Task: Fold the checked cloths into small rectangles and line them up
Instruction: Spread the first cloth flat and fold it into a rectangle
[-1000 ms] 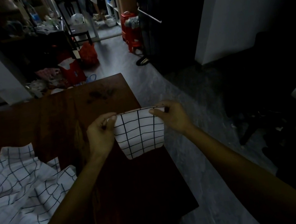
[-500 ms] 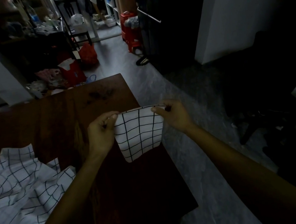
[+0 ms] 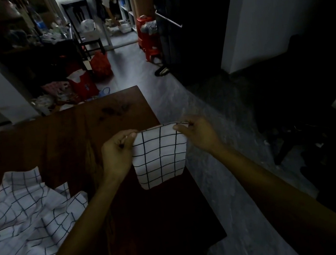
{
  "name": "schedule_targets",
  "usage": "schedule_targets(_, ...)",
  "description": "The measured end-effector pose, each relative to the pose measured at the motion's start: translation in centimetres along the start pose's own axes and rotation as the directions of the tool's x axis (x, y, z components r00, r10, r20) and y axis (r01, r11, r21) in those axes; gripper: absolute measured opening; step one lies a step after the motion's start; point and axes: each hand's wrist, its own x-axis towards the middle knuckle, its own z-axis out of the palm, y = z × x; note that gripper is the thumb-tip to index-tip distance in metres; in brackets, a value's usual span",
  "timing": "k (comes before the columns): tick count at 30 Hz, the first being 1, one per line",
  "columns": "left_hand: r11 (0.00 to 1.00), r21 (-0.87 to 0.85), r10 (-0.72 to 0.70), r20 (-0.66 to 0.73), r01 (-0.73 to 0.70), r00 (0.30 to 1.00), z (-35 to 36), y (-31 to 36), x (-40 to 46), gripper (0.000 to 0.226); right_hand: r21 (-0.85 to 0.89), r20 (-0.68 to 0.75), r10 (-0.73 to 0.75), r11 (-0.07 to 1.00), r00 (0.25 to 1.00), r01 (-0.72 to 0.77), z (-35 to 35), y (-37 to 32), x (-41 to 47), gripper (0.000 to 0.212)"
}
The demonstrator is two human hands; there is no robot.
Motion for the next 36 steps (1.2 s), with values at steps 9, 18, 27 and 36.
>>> schedule_targets(9,0.999,-0.001,0.053,0.018,-0.053,0.998,0.9,1.2,-0.3,0.013,-0.329,0.109,-0.393,0.852,0.913,0.406,4.4,-4.3,1.6,0.015)
schedule_targets(18,0.999,0.049,-0.001,0.01,0.001,1.0,-0.1,-1.0,-1.5,0.027,-0.118,0.147,-0.277,0.948,0.95,0.295,4.2,-5.4,1.4,0.016)
schedule_targets(27,0.993,0.098,0.069,-0.09,-0.06,0.994,-0.3,0.4,-1.6,0.013,-0.106,0.057,-0.372,0.921,0.927,0.376,6.3,-7.7,1.9,0.015)
schedule_targets(36,0.903,0.41,0.178,-0.083,-0.13,0.981,-1.0,-0.5,-2.8,0.017,-0.126,-0.152,-0.337,0.939,0.929,0.32,6.5,-6.4,1.5,0.02)
